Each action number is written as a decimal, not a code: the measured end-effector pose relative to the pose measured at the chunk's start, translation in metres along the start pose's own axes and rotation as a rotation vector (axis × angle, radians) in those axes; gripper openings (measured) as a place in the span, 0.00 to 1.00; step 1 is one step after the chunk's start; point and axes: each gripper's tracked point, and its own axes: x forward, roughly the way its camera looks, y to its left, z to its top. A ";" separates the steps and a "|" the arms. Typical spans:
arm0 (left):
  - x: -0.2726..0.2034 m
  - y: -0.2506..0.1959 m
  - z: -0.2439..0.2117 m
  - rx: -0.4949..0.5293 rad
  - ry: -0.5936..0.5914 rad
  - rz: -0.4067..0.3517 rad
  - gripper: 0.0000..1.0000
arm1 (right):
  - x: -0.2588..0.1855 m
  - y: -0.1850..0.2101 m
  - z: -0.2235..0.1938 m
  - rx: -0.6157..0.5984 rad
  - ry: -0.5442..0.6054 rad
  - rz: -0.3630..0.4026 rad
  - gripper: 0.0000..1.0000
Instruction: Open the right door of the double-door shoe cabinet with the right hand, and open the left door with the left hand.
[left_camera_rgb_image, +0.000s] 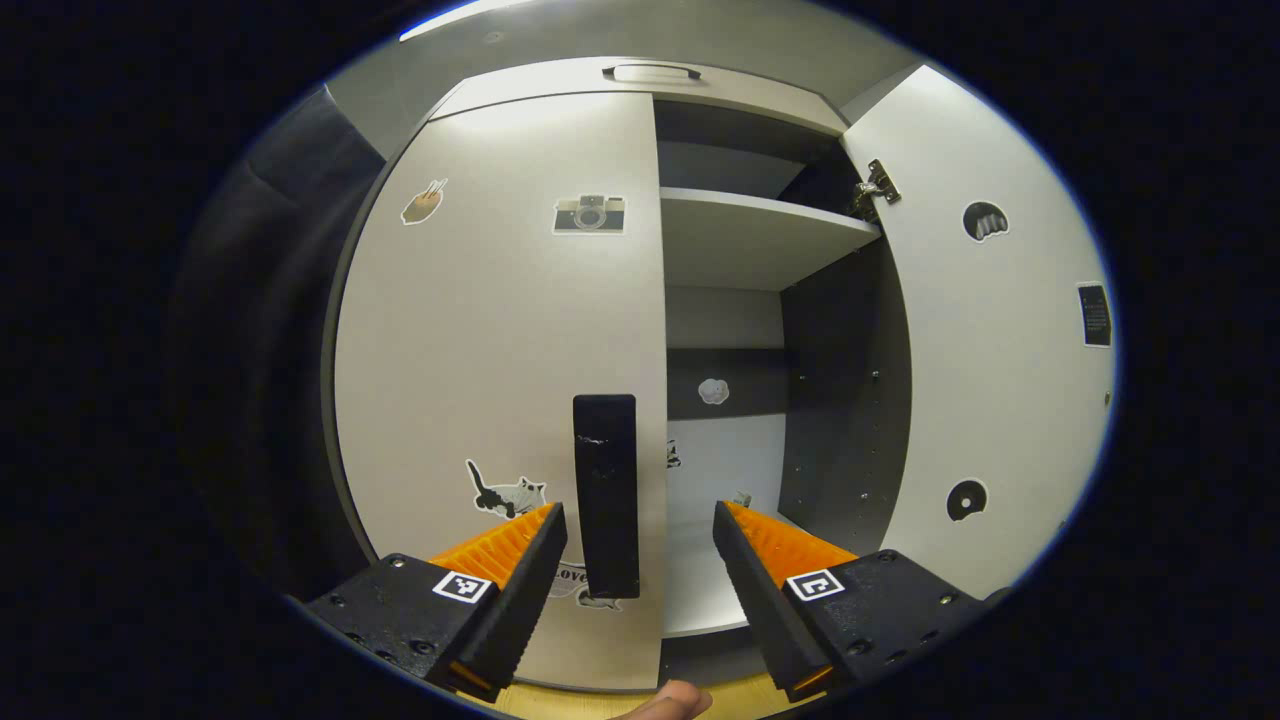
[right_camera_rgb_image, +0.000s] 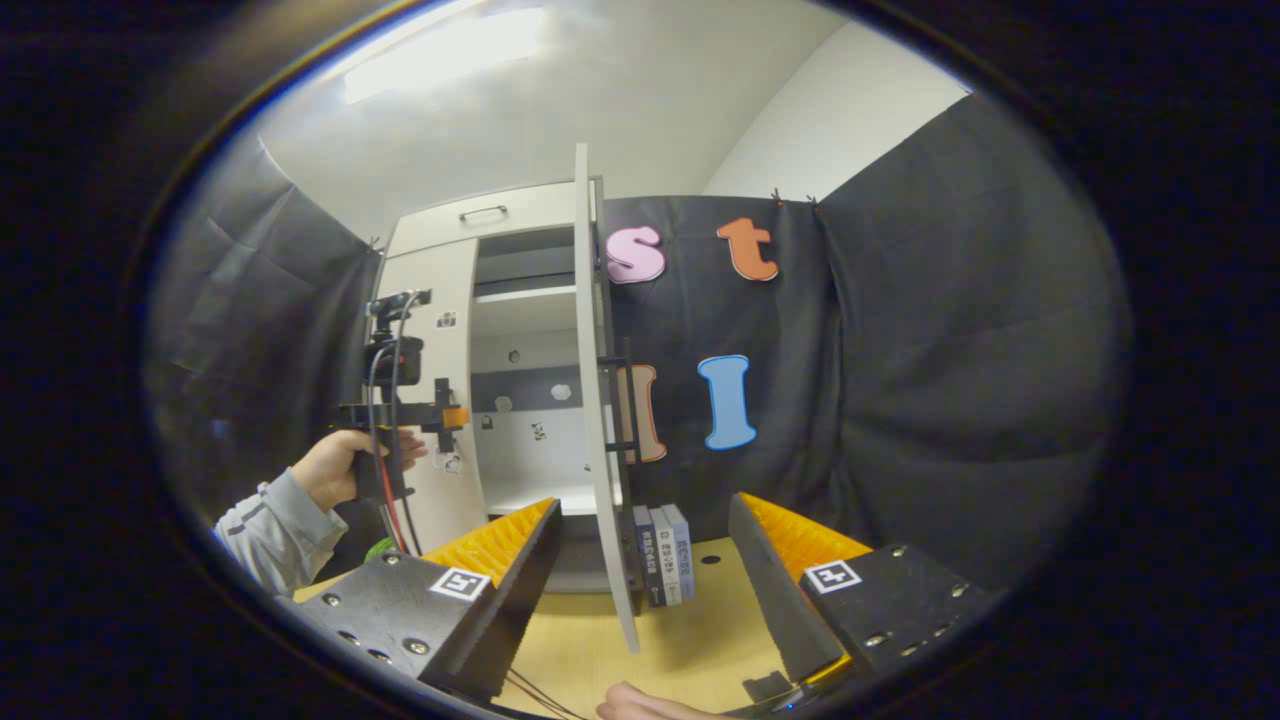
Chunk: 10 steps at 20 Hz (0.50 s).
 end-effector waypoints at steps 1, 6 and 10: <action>0.004 0.000 -0.004 -0.007 0.024 0.009 0.89 | -0.004 0.004 -0.004 0.004 0.005 0.014 0.98; 0.029 0.012 -0.021 0.017 0.074 0.034 0.68 | -0.013 0.014 -0.014 -0.025 0.039 0.032 0.98; 0.028 0.017 -0.014 0.012 0.040 0.055 0.56 | -0.010 0.021 -0.023 -0.031 0.066 0.050 0.98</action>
